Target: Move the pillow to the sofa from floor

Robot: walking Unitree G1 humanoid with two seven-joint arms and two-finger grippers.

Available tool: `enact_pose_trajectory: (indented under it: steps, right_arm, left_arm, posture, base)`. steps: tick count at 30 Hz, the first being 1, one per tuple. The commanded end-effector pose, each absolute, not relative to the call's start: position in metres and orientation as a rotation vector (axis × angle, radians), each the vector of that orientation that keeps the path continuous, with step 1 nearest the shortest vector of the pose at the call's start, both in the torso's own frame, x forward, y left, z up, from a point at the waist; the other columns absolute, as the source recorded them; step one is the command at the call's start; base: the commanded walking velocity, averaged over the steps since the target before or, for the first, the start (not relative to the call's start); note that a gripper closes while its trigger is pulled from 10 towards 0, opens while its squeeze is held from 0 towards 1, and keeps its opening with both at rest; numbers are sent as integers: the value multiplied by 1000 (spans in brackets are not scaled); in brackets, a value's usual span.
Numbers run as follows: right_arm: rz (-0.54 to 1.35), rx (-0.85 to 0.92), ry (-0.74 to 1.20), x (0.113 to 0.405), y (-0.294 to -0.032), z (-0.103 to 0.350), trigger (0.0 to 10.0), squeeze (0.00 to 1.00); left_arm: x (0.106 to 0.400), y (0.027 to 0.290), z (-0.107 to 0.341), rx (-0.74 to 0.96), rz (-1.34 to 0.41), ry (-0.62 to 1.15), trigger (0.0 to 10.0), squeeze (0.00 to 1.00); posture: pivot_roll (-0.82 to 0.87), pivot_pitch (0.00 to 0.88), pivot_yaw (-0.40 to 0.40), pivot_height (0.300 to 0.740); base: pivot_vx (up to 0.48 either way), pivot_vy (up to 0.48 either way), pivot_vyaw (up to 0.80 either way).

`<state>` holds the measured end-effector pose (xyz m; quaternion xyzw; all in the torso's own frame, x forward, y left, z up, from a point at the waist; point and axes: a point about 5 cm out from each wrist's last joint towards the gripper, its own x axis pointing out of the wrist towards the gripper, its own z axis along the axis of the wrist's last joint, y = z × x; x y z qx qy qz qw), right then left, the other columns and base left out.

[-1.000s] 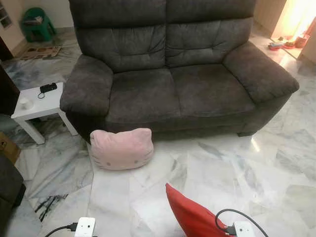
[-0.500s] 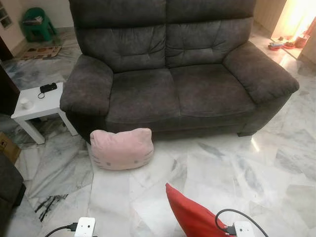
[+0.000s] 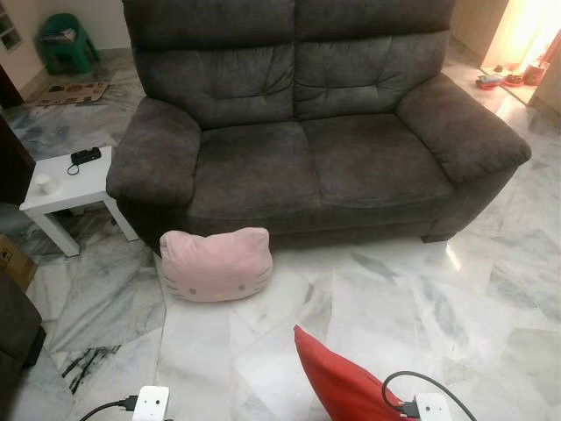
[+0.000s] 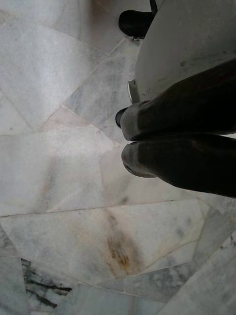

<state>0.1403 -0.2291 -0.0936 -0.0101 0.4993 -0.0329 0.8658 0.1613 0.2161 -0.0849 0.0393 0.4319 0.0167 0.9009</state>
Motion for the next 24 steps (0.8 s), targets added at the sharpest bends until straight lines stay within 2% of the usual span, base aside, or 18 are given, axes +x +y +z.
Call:
enact_pose_trajectory:
  steps: [1,24]
  right_arm:
    - [-286,172,906,166,-264,-74,10000,0]
    - [-289,188,906,166,-263,-74,10000,0]
  left_arm:
    - [156,214,-88,27,156,909,10000,0]
    - [158,215,-88,43,124,918,10000,0]
  posture:
    - [-97,160,74,740]
    - [-97,161,72,740]
  base:
    - [0,0,0]
    - [0,0,0]
